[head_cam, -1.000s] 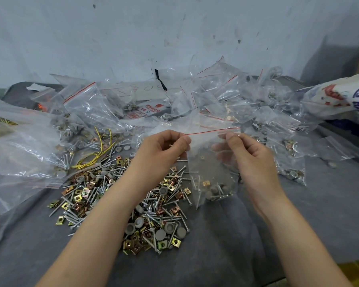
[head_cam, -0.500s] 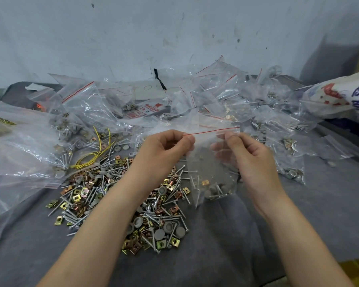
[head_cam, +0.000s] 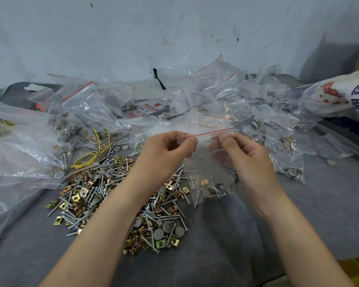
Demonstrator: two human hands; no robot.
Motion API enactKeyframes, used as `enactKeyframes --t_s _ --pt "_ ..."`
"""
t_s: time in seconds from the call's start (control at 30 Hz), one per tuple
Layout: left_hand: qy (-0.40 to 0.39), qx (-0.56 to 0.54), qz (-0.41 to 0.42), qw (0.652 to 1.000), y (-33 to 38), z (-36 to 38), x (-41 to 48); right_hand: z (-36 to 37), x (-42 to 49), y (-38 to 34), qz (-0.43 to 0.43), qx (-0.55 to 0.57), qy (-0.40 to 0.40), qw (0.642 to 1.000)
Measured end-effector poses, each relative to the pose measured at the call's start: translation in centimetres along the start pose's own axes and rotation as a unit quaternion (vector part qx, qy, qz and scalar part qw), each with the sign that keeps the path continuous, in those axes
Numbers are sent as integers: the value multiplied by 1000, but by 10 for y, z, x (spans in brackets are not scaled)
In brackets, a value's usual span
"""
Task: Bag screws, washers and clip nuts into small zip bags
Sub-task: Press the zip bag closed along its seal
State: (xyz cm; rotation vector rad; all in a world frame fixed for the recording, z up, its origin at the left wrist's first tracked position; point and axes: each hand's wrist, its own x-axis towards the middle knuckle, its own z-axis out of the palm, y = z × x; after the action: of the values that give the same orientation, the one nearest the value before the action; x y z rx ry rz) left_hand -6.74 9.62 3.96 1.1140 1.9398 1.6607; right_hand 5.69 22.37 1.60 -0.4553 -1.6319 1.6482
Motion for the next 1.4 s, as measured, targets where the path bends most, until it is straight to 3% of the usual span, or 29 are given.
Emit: enactKeyframes --t_s 0.8,1.4 --pt "-23 64 92 993 4 3 2 1 -3 1 -47 -48 -49 997" --pt "1 117 130 985 8 3 2 -4 -1 2 -44 -39 -45 997"
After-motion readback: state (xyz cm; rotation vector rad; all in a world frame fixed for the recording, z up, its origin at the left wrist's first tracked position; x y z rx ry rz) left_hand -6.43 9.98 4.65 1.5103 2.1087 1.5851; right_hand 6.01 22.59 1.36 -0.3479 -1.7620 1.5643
